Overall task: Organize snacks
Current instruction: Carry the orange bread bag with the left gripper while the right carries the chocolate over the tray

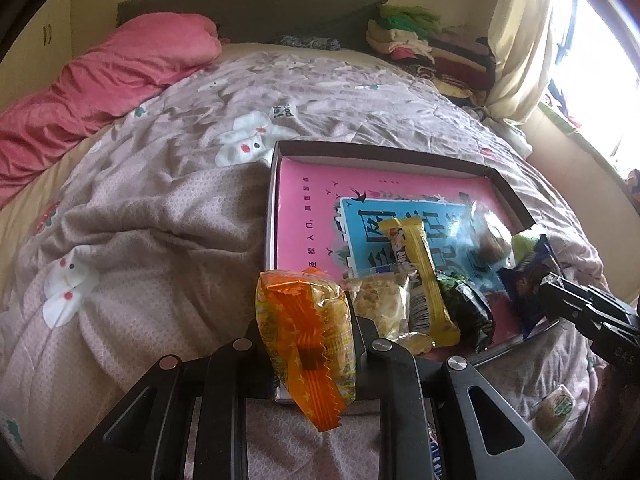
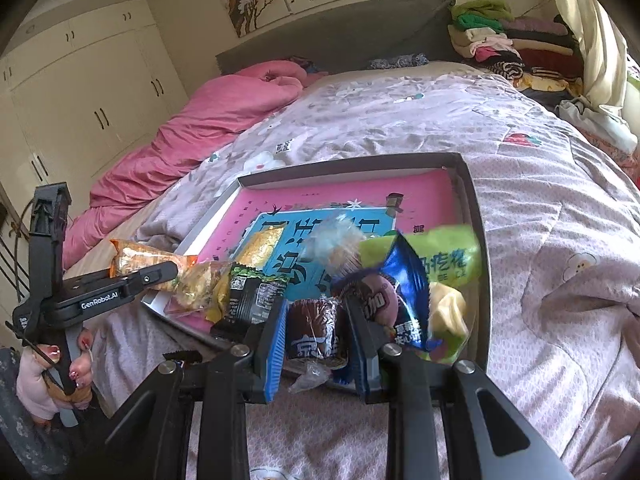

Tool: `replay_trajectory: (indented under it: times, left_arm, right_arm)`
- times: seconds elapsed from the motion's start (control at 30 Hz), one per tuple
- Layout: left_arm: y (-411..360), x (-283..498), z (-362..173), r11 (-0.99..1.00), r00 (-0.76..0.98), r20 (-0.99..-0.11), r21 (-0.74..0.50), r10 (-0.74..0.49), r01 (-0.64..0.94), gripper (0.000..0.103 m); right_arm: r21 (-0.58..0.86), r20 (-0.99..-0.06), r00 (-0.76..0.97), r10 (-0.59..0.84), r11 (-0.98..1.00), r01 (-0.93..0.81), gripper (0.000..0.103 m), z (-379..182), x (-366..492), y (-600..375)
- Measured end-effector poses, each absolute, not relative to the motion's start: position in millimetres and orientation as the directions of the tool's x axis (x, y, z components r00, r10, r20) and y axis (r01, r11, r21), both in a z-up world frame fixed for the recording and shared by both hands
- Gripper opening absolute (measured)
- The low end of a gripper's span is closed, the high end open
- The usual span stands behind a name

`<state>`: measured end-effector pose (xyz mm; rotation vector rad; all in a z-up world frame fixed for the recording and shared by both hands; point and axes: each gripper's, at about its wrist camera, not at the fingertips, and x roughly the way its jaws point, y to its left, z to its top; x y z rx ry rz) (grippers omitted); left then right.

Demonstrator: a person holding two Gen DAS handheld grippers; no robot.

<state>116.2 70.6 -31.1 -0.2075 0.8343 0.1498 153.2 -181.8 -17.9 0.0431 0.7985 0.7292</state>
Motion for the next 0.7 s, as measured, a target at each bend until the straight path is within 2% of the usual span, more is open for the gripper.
replay_trajectory:
  times: [0.5, 0.7]
  left_arm:
    - [45, 122, -31, 0.981, 0.668, -0.725, 0.052, 0.167, -0.188, 0.024]
    - [37, 132, -33, 0.973, 0.647, -0.731, 0.11, 0.218, -0.203, 0.025]
  right_arm:
    - [0.187, -0.67, 0.488, 0.56, 0.763, -0.619, 0.029, -26, 145, -161]
    - [0.183, -0.666, 0.494, 0.558, 0.765, -0.617, 0.029, -27, 146, -160]
